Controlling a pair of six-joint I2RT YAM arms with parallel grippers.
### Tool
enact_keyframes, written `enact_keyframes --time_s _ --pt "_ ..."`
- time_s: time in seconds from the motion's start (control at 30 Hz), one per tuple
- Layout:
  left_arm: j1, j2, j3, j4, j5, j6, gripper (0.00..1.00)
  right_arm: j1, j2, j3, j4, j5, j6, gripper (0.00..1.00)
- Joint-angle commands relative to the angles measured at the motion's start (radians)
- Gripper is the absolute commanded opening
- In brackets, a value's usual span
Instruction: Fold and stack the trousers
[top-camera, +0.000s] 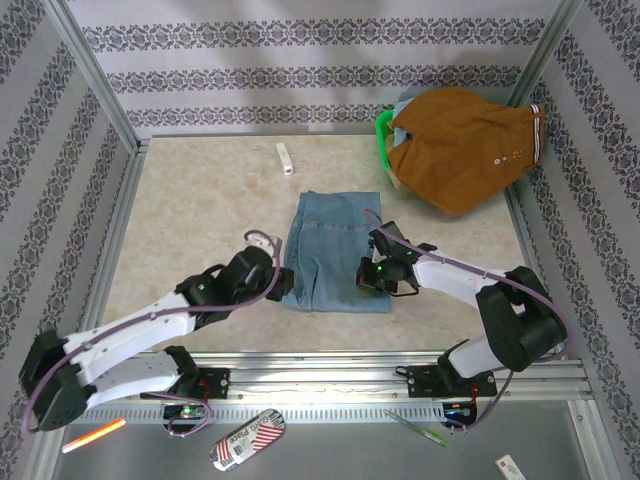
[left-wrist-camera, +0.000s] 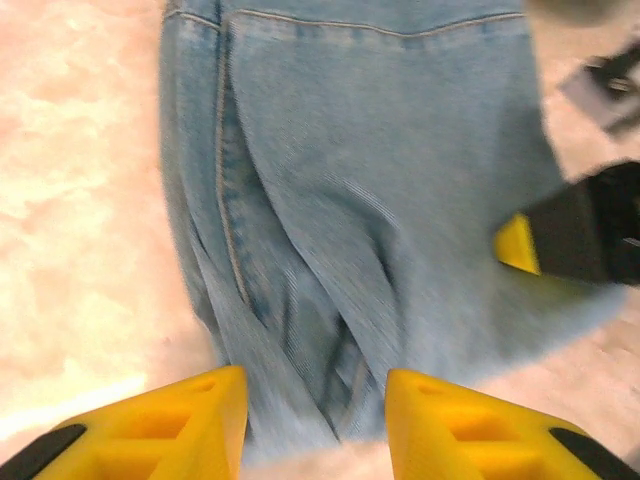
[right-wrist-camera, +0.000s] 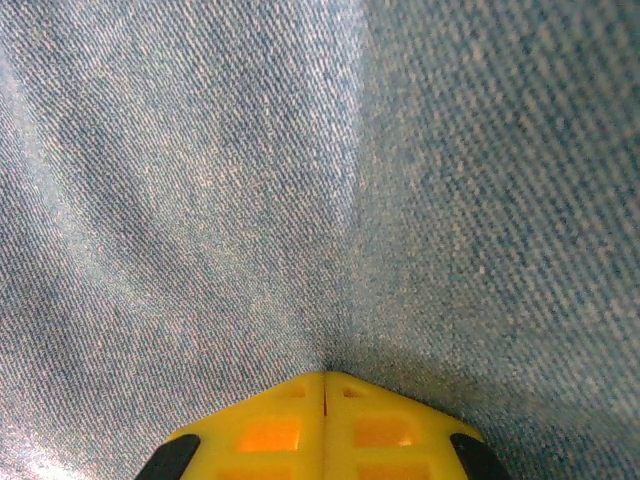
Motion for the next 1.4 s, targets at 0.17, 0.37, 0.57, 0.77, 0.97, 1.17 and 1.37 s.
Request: enact_keyframes --time_s 0.17,0.37,0.57,0.77,0.97,1.17,1.37 --pt "-0.232 0.145 -0.059 0.101 -0.023 -0.181 0.37 0.003 -0.006 0.036 -0.055 0.043 0.012 0.0" --pt "-0.267 0.342 -0.011 0.208 -0.162 -0.192 0.44 0.0 -0.036 0.03 -0.073 0.052 0.008 0.0" --pt "-0.267 0.456 0.027 0.231 -0.231 -0.179 0.44 -0.01 -0.079 -0.017 -0.072 0.059 0.009 0.0" --pt "-0.264 0.521 0.03 0.235 -0.247 -0.188 0.32 -0.018 -0.081 -0.042 -0.062 0.056 0.009 0.0" --pt "-0.265 0.458 -0.007 0.21 -0.254 -0.194 0.0 -0.043 -0.069 -0.052 -0.067 0.072 -0.005 0.0" --pt "-0.265 0.395 -0.035 0.175 -0.266 -0.153 0.0 -0.074 -0.049 -0.054 -0.072 0.072 -0.026 0.0" --pt "-0.265 0.312 -0.029 0.099 -0.263 -0.086 0.0 -0.105 -0.01 -0.042 -0.078 0.077 -0.063 0.0"
